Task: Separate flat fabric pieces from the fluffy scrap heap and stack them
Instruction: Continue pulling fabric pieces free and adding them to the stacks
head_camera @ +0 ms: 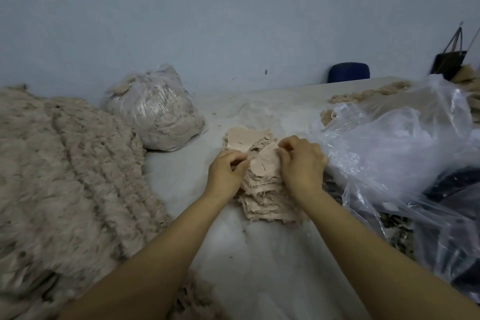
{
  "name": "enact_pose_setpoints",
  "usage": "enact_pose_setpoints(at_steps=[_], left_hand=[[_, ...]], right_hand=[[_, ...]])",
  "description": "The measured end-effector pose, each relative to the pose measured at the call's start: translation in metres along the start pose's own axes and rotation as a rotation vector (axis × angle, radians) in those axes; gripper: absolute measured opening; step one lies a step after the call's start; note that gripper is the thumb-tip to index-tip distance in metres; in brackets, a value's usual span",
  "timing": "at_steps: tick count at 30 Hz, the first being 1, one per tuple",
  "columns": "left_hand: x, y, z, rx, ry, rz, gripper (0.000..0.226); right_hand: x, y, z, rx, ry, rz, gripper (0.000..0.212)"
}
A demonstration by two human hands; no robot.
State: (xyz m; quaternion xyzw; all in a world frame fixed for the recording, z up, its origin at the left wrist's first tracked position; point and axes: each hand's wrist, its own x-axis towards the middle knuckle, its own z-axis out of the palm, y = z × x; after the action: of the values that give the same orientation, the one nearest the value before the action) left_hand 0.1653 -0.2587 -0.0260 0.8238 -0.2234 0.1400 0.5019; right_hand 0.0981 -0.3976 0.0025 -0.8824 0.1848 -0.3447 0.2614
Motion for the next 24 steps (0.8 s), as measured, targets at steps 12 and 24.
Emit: enact_pose_setpoints(at_steps=[12, 24], left_hand=[[-0.044, 0.033, -0.100, -0.099, -0.567, 0.004, 0.015], [-0.170, -0.013, -0.201, 0.388, -1.004, 0.212, 0.016]], right_hand=[[-0.116, -0.029, -0.001, 0.366, -0.161, -0.365, 0.030], [-0.215, 0.001, -0.038, 0.378, -0.632, -0.393, 0.021]])
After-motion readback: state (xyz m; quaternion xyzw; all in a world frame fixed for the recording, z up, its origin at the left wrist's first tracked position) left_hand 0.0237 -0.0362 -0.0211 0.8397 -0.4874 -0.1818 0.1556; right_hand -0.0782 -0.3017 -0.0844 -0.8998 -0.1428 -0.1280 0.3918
